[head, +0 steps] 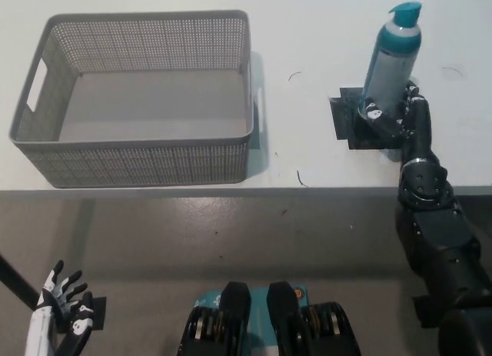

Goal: Use the right hand to pick up an air purifying spray and put it inside a container

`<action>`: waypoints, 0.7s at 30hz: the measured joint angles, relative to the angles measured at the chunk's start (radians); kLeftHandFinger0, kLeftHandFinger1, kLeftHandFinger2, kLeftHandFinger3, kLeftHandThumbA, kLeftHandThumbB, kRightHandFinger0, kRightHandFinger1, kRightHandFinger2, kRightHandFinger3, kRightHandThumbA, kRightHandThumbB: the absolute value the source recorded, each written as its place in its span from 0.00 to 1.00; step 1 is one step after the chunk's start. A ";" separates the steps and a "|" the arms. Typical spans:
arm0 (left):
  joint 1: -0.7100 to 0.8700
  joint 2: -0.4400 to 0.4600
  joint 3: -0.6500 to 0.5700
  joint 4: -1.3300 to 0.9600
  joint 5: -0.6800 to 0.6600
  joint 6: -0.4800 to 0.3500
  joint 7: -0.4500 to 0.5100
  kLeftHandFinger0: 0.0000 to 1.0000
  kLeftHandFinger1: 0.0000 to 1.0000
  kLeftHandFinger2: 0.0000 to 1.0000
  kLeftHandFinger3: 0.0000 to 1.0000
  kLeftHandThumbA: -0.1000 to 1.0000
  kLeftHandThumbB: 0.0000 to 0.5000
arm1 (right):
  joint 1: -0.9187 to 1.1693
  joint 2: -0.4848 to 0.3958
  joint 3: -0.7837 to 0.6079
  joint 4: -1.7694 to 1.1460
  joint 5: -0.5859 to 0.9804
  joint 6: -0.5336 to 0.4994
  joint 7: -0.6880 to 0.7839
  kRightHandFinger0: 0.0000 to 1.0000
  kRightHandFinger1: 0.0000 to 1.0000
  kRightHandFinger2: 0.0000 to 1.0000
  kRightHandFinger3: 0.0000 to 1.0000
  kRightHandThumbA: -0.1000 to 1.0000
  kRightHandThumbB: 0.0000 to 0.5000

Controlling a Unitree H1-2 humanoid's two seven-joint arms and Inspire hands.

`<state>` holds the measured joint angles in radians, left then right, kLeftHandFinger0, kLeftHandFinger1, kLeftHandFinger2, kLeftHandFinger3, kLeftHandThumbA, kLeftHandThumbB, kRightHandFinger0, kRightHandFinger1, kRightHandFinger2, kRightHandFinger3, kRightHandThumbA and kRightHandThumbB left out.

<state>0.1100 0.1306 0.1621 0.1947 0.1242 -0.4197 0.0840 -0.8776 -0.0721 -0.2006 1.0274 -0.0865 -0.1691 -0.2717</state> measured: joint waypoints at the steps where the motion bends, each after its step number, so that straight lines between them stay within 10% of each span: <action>1: 0.001 0.000 0.000 0.000 0.003 0.000 0.000 0.76 0.80 0.85 1.00 0.63 0.57 | 0.001 0.004 -0.004 -0.017 0.004 0.000 -0.005 0.45 0.44 0.48 0.45 0.00 0.74; 21: 0.005 0.000 -0.002 0.002 0.021 0.002 0.000 0.78 0.82 0.86 1.00 0.68 0.60 | -0.119 0.178 0.127 -0.540 0.031 0.143 0.007 0.35 0.34 0.41 0.35 0.00 0.84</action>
<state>0.1148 0.1308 0.1599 0.1968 0.1457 -0.4175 0.0838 -0.9964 0.1060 -0.0735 0.4878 -0.0552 -0.0258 -0.2644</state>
